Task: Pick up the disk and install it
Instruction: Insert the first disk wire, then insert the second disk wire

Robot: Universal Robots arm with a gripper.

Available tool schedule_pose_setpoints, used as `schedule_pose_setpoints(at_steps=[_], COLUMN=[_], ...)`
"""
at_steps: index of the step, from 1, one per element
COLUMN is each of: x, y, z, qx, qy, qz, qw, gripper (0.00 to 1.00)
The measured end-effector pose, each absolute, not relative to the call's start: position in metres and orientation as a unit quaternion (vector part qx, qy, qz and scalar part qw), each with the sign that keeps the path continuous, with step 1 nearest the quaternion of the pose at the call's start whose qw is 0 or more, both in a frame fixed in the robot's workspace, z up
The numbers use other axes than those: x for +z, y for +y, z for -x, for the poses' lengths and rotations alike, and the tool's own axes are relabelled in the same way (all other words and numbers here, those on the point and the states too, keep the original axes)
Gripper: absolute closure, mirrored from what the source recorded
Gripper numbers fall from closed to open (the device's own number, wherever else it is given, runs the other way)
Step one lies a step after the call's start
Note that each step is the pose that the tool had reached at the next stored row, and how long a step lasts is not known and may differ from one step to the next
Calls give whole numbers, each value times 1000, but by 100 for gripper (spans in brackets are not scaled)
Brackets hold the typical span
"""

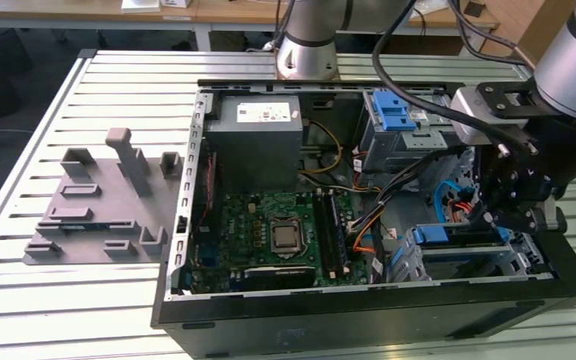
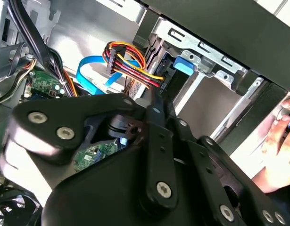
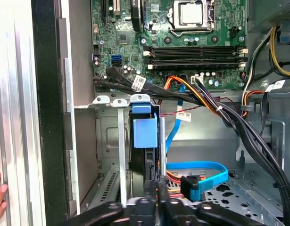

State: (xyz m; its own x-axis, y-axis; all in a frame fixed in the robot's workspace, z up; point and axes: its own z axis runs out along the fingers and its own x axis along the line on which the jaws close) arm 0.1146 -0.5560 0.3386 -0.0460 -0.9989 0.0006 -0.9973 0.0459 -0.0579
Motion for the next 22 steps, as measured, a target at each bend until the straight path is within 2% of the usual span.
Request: schedule_pose_setpoints(at_steps=[2,22], x=[339,348], y=[-556,-556], z=[-115,-113], qx=[-21,-21], qy=[723,723], qz=[690,690], qw=[20,20], gripper=[89,89])
